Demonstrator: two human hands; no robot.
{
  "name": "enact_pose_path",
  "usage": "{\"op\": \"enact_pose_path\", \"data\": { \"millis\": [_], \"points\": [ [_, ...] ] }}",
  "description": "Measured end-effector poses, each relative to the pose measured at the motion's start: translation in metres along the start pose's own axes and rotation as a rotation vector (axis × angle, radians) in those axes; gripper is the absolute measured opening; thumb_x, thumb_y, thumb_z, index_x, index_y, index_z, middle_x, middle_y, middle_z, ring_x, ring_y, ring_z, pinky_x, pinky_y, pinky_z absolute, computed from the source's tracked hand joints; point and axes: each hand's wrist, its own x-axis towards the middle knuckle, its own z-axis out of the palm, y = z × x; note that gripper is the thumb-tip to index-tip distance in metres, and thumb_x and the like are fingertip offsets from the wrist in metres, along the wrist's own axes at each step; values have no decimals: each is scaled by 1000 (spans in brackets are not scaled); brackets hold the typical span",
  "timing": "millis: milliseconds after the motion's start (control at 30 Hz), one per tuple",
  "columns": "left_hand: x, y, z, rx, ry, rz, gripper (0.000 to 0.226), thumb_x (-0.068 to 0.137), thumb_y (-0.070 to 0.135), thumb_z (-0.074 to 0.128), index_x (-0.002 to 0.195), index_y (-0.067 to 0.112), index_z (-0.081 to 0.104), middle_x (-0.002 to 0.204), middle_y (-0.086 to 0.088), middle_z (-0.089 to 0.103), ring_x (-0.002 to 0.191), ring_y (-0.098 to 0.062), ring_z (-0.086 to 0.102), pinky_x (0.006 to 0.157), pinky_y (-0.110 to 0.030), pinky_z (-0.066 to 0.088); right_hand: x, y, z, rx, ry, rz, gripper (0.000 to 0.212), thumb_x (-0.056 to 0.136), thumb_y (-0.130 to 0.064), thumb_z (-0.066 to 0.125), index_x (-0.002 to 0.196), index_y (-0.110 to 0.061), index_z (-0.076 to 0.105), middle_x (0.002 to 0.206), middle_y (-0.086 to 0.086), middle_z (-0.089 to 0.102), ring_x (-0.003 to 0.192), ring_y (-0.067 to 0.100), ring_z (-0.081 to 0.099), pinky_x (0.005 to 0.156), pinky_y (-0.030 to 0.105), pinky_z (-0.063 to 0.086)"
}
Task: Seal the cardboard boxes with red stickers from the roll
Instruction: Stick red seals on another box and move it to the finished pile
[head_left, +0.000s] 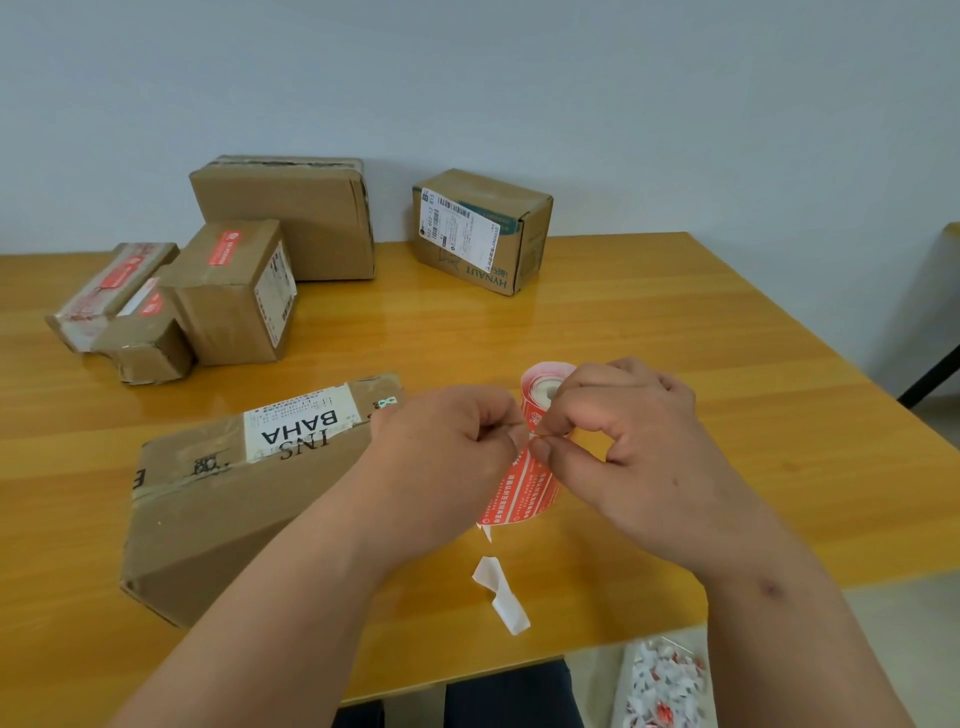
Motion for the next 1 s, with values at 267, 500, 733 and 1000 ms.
{"op": "enact_pose_path", "data": {
  "millis": [267,500,733,1000],
  "points": [
    [0,-1,-2,-97,-21,-38,28,96,29,54,70,23,62,59,12,56,53,-3,45,58,-20,35,0,-1,1,20,27,-12,12,77,-36,61,66,-33,60,84,-26,55,98,4,48,95,38,21],
    [0,2,-2,-97,10,-33,25,94,27,55,72,19,64,59,10,55,57,-8,46,72,-30,33,0,-3,2,48,62,-33,11,75,-33,63,65,-33,59,84,-27,55,98,1,49,96,39,22],
    [-3,4,-1,-69,68,-2,25,95,25,53,74,16,63,52,11,51,48,-2,44,81,-34,29,-1,-4,3,81,105,-26,13,74,-31,65,63,-31,58,82,-26,56,98,1,50,98,43,23],
    [-4,6,-6,-37,-7,-24,28,96,40,52,73,28,63,67,12,66,69,-6,58,88,-36,45,1,-1,-6,119,73,35,10,66,-43,68,75,-38,68,83,-29,61,103,-2,49,103,38,21]
  ]
}}
